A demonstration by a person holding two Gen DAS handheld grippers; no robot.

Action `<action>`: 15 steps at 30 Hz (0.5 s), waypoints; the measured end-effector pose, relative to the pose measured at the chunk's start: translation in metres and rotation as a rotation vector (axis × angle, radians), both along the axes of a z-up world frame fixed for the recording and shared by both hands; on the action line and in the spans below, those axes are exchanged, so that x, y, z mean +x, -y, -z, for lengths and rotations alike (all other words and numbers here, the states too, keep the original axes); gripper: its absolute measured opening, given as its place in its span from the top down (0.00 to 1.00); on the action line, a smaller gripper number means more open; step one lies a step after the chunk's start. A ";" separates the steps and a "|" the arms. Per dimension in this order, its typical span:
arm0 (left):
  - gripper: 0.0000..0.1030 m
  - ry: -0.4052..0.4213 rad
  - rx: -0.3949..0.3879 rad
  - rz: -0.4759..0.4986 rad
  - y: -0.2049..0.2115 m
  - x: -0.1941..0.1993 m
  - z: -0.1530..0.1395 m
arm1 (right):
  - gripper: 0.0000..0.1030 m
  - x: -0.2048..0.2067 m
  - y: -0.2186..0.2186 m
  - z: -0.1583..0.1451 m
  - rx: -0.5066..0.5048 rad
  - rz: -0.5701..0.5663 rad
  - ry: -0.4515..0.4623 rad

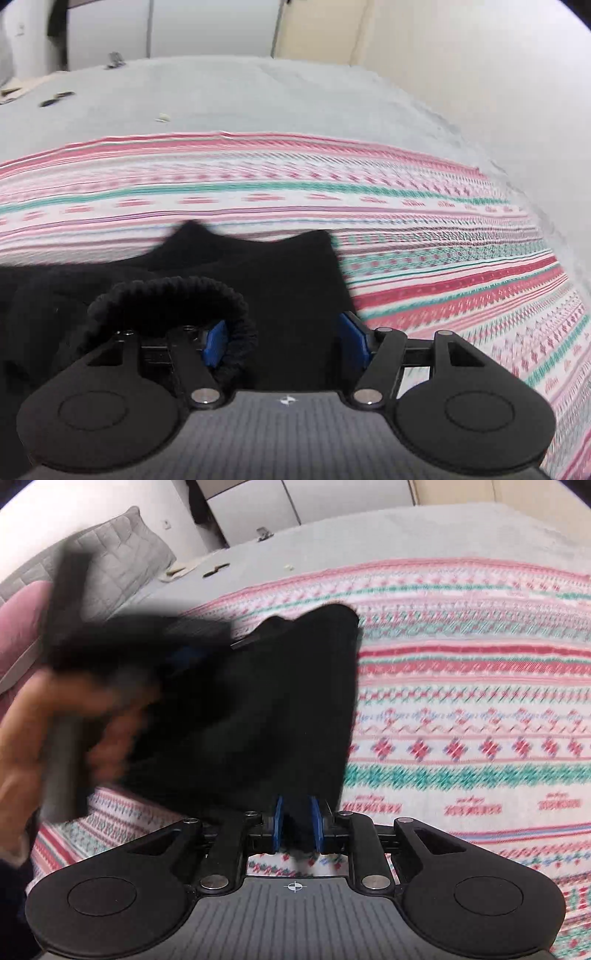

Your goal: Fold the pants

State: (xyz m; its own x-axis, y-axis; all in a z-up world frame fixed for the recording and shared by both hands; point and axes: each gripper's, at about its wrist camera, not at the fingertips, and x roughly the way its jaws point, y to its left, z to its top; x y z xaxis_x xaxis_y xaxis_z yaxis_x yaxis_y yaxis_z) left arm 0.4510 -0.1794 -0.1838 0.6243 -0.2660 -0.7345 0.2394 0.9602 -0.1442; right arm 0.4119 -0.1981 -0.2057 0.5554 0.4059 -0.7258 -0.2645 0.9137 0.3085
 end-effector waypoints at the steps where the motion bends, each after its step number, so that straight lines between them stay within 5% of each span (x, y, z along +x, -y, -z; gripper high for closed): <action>1: 0.13 -0.003 0.000 0.014 0.008 0.005 0.004 | 0.82 0.000 -0.001 0.003 0.003 -0.007 -0.003; 8: 0.10 -0.025 0.146 -0.007 0.054 0.037 0.029 | 0.83 0.000 -0.001 0.011 0.014 -0.020 -0.005; 15: 0.10 -0.001 0.210 0.022 0.065 0.024 0.006 | 0.84 0.004 0.002 0.013 0.037 0.001 -0.023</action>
State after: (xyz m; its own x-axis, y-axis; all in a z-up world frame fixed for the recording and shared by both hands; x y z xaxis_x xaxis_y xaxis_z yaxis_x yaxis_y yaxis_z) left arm 0.4750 -0.2447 -0.1895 0.6190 -0.1209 -0.7760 0.2607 0.9637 0.0578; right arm 0.4154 -0.2002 -0.2190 0.5391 0.4324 -0.7228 -0.2565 0.9017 0.3481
